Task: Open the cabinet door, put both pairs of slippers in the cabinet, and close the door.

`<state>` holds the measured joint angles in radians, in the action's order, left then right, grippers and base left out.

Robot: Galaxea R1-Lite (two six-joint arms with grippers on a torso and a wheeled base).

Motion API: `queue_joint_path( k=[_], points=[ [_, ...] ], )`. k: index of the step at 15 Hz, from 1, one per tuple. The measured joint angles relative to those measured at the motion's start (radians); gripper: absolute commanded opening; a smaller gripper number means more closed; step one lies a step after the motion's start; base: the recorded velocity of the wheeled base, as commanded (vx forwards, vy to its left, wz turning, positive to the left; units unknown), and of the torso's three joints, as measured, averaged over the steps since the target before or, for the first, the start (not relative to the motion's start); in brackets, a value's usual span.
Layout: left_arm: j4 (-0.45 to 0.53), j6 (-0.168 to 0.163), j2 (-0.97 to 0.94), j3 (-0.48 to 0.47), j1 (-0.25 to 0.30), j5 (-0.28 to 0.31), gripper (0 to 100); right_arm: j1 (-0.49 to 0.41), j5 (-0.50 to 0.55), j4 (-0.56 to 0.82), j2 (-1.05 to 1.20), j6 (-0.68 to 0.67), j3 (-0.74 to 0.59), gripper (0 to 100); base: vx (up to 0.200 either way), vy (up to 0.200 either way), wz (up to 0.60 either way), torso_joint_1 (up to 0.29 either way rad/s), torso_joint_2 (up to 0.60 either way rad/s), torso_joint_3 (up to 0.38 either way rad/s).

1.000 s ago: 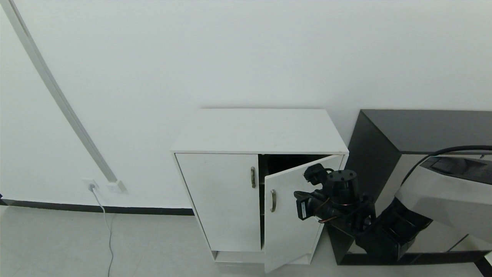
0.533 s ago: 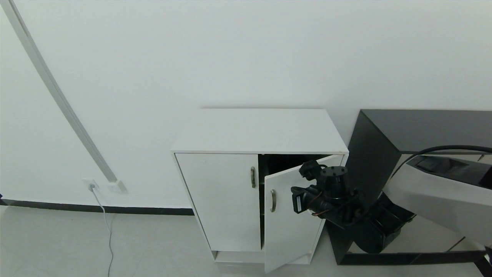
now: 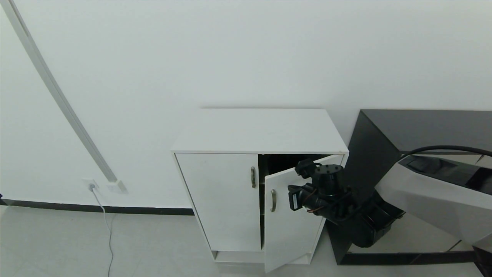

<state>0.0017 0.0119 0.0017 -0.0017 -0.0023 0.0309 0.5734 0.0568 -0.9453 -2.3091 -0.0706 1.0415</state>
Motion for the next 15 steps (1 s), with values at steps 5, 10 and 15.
queue_joint_path(
  k=[5,10,15],
  points=[
    [0.000,0.000,0.000,0.000,0.000,0.000,0,-0.001,0.001,0.000,-0.001,0.000,0.018,0,0.000,0.000,0.00,0.000,0.00,0.000],
    [0.000,0.000,0.000,0.000,0.000,0.000,0,-0.010,0.001,0.022,-0.006,0.000,0.055,0,0.000,0.000,0.00,0.000,0.00,0.000],
    [0.000,0.000,0.000,0.000,0.000,0.000,0,-0.018,0.001,0.060,-0.020,0.000,0.113,0,0.000,0.000,0.00,0.000,0.00,0.000]
  ],
)
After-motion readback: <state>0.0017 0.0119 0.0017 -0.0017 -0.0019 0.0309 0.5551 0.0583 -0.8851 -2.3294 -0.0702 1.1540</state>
